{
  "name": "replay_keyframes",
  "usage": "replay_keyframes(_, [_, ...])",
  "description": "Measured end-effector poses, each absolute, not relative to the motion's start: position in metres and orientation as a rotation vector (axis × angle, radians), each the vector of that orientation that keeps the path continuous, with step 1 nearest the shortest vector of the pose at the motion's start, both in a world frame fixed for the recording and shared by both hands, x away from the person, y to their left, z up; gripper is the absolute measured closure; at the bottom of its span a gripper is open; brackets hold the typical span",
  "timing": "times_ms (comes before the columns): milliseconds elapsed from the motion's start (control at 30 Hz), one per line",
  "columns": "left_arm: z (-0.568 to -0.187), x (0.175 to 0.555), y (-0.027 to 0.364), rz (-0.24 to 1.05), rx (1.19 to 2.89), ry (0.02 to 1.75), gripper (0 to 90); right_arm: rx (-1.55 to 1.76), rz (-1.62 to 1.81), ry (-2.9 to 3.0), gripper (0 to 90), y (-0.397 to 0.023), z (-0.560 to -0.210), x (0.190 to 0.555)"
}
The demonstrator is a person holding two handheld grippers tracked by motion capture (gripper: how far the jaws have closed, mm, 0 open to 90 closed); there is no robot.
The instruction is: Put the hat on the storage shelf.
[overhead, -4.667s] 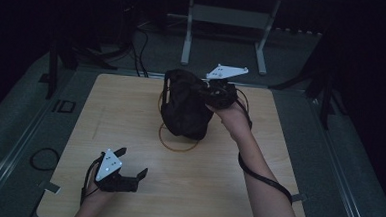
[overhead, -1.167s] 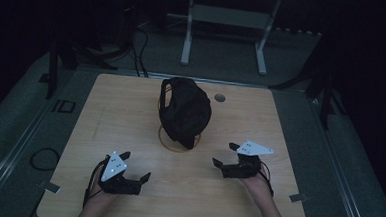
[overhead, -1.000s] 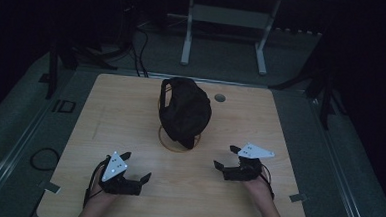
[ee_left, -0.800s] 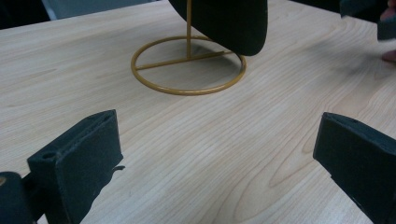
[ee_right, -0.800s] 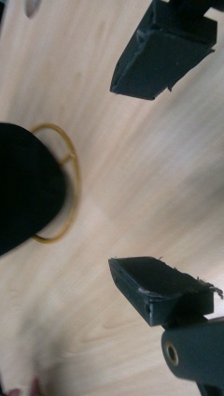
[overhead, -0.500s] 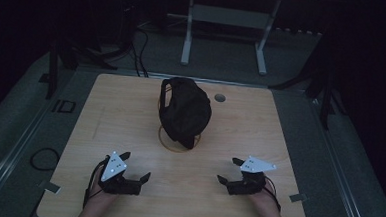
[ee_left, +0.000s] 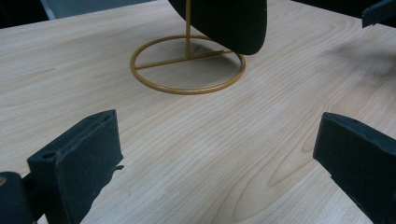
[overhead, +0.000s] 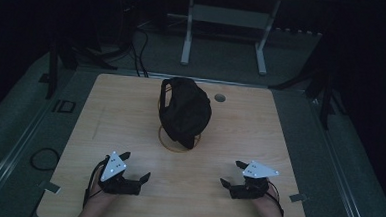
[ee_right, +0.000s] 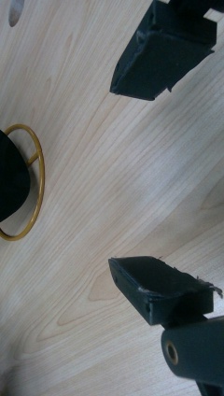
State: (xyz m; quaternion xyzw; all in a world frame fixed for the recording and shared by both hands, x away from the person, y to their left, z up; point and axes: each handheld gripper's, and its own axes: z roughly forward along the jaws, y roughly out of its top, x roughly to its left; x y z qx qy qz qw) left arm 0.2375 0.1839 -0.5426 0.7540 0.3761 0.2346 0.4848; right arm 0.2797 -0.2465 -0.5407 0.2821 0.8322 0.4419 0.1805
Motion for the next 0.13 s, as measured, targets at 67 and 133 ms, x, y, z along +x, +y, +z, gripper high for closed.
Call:
replay_keyframes(67, [-0.5427,0.2376,0.1843,0.571,1.834,0.917,1.5,0.799,1.246,2.349,13.6,-0.2474,-0.5407,0.2803])
replay_keyframes(133, [-0.5427,0.2377,0.1841,0.573,1.835,0.917,1.5,0.806,1.249,2.345,13.6,-0.2487,-0.5406,0.2808])
